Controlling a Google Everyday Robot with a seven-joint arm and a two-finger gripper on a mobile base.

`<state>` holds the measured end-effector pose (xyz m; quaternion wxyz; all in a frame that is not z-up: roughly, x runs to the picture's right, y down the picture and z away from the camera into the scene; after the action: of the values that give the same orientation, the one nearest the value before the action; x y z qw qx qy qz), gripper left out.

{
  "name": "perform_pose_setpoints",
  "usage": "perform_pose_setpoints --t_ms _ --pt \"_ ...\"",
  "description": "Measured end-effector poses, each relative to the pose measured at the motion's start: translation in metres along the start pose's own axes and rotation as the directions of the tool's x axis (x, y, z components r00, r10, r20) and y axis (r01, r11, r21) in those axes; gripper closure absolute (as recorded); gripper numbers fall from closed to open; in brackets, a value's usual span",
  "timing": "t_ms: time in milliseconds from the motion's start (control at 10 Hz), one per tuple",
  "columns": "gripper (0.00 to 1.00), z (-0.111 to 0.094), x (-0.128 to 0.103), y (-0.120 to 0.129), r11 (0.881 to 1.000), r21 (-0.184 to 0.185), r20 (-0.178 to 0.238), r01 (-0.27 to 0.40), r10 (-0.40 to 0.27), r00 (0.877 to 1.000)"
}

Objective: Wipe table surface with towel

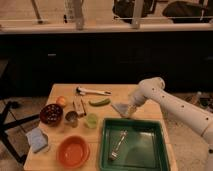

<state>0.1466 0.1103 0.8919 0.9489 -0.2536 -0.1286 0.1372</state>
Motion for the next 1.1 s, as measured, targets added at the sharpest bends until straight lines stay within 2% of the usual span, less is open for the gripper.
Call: perform_pose_setpoints --t_ms 200,1100 --pt "0.2 0.011 -0.006 0.003 0.999 -0.034 -0.006 0.016 -0.016 1.0" --pt "0.2 0.026 -0.001 0.009 0.993 -0.116 -0.016 0.013 -0.015 1.0"
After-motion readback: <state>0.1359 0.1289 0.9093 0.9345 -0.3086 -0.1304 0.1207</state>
